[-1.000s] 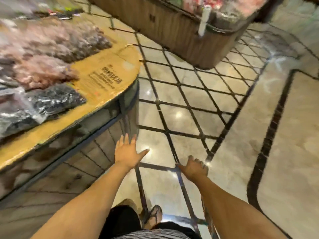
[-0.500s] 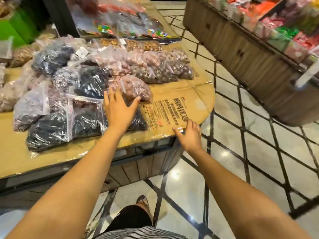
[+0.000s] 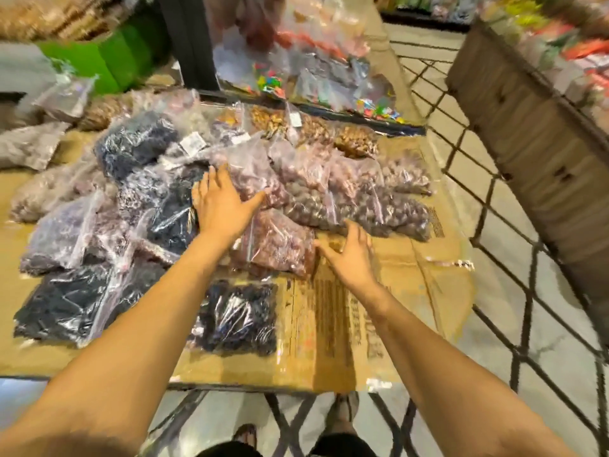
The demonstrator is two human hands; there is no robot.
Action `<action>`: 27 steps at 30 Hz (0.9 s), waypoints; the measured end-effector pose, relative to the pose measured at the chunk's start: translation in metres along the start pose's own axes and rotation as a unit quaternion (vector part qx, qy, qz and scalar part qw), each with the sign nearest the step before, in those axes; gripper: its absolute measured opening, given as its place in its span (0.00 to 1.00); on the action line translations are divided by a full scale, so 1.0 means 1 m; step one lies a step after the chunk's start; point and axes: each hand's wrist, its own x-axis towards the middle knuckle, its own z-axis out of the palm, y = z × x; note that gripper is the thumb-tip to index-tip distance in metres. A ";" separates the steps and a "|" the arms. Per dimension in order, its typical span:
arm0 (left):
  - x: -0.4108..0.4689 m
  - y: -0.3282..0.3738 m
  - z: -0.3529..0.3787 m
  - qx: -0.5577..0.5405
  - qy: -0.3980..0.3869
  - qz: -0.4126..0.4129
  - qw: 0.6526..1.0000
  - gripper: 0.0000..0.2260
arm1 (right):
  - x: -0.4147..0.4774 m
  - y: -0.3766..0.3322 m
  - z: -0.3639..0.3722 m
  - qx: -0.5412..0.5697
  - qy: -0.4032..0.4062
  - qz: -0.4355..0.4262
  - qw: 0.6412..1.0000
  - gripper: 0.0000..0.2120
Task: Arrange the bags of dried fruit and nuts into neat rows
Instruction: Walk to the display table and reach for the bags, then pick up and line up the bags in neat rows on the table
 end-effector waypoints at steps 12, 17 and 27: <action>0.048 0.056 0.029 0.076 0.054 -0.244 0.965 0.56 | 0.182 0.010 -0.051 -0.039 -0.075 -0.073 0.994 0.45; 0.048 0.053 0.030 0.051 0.113 -0.240 0.963 0.52 | 0.228 0.001 -0.044 -0.037 -0.204 -0.012 0.978 0.39; 0.067 0.039 0.026 0.037 0.086 -0.258 0.962 0.52 | 0.246 -0.015 -0.034 0.010 -0.257 0.065 0.964 0.31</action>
